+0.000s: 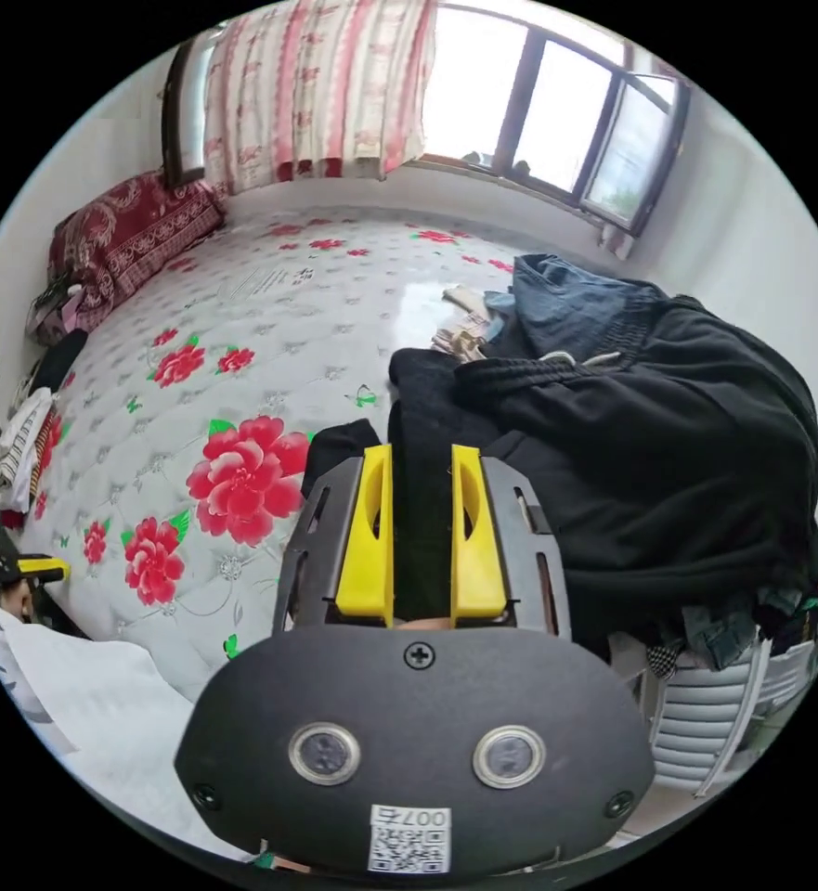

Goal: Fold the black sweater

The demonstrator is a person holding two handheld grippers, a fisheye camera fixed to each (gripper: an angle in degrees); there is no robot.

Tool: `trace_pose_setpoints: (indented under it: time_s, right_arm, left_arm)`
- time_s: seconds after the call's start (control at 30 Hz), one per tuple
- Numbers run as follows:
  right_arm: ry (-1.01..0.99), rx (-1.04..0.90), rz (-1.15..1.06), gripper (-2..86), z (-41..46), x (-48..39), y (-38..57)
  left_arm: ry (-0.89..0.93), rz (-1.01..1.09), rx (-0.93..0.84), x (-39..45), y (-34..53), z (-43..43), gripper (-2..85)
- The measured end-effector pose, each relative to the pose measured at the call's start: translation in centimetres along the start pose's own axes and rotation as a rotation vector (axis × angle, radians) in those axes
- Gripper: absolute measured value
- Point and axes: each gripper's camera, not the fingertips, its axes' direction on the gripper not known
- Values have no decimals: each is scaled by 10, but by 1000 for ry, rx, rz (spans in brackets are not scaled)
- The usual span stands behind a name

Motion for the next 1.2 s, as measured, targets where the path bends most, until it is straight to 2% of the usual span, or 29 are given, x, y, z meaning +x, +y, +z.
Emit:
trace_pose_setpoints:
  time_s: [0.1, 0.23, 0.33, 0.4, 0.43, 0.47, 0.53, 0.63, 0.7, 0.8, 0.87, 0.93, 1.0, 1.07, 1.1, 1.13, 1.2]
  right_arm:
    - [58, -112, -72, 89, 32, -22, -34]
    - [201, -442, -166, 76, 110, -35, -51]
    - [286, -466, -295, 47, 120, -49, -49]
    - [177, -436, -255, 31, 99, -45, -62]
    - [-1, -325, -184, 22, 64, -36, -75]
    - [-85, -233, -123, 17, 26, -23, -85]
    - [-170, -79, -120, 11, -36, -8, -91]
    - [-470, 163, -143, 6, -137, 20, -81]
    - [-642, 274, -188, 5, -187, 27, -72]
    - [-791, 437, -374, 6, -257, 10, -53]
    - [-978, 545, -548, 8, -297, -7, -37]
    - [-1132, 586, -683, 10, -318, -25, -27]
    - [-1291, 572, -799, 15, -324, -51, -21]
    - [-1445, 441, -837, 25, -305, -101, -18]
    - [-1450, 400, -830, 28, -298, -114, -16]
    - [-1420, 332, -823, 37, -283, -137, -10]
    - [-1268, 298, -796, 48, -264, -155, 4]
  left_arm:
    - [68, -63, 62, -8, 19, -7, -10]
    - [39, -116, 42, -18, 49, -7, -10]
    - [21, -190, 46, -29, 74, -9, -9]
    - [21, -250, 59, -37, 91, -12, -9]
    - [35, -282, 81, -41, 103, -15, -8]
    - [44, -296, 96, -43, 109, -16, -8]
    - [95, -323, 159, -46, 126, -22, -3]
    - [146, -264, 245, -41, 128, -37, 24]
    - [184, -189, 314, -35, 119, -53, 60]
    - [247, -39, 487, -20, 103, -99, 112]
    - [241, 34, 621, -12, 100, -135, 135]
    - [253, 121, 795, -10, 109, -183, 175]
    - [311, 174, 892, -13, 117, -208, 198]
    - [381, 230, 879, -15, 116, -215, 187]
    - [406, 274, 848, -16, 117, -211, 153]
    - [426, 239, 810, -23, 121, -202, 91]
    - [528, 132, 771, -45, 133, -185, 51]
